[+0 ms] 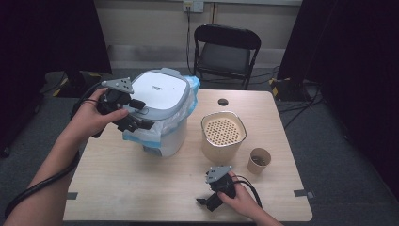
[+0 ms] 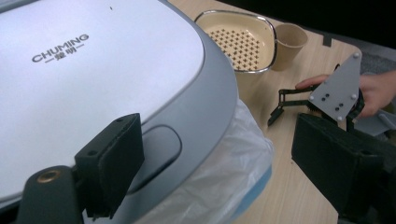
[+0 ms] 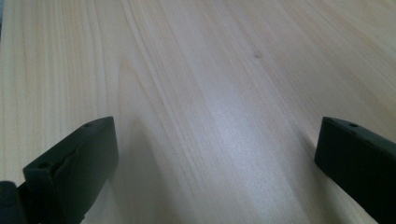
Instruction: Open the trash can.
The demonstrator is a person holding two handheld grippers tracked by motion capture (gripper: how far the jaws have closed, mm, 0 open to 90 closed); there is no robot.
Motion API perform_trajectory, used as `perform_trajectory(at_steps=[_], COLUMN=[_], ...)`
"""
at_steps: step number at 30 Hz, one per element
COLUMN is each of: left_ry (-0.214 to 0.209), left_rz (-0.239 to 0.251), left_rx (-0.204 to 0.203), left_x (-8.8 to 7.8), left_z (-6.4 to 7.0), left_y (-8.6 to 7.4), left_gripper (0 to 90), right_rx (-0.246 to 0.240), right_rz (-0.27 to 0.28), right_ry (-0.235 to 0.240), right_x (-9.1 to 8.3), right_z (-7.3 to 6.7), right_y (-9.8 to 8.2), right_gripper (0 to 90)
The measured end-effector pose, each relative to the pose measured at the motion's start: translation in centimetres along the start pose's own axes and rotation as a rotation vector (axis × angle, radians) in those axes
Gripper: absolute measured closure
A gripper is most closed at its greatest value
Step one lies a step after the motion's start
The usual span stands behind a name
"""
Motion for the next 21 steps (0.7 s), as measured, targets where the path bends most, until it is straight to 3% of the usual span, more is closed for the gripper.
perform_trajectory(at_steps=[2,5,8,11,12,21], left_ry=[0.005,-0.002,-0.009,-0.008,-0.013,-0.014], left_rz=[-0.001,0.014,0.022,0.032,0.042,0.039], left_rx=[0.016,-0.032,-0.060,-0.060,-0.082,-0.057], left_x=[0.09,0.11,0.08,0.07,0.05,0.08], left_z=[-0.02,-0.17,-0.24,-0.26,-0.30,-0.11], left_y=[0.01,0.12,0.07,0.02,-0.02,-0.17], left_gripper=[16.3,16.5,16.5,16.5,16.5,16.7], right_rx=[0.000,0.000,0.000,0.002,-0.001,0.000], right_rz=[0.000,0.000,0.000,-0.001,0.000,0.000], right_ry=[0.000,0.000,0.000,-0.001,0.000,0.000], right_x=[0.00,0.00,0.00,0.00,0.00,0.00], right_z=[0.00,0.00,0.00,-0.01,0.00,0.01], right_y=[0.00,0.00,0.00,-0.01,0.00,0.00], right_gripper=[0.0,0.0,0.0,0.0,0.0,0.0])
Point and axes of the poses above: each handheld gripper's, and its own axes: x roughly forward along the jaws, y roughly out of its top, z roughly to its right, the point moved 5 cm from there along x, roughly forward along the jaws, and after that the axes turned 4 degrees about -x, right-handed, at the moved point
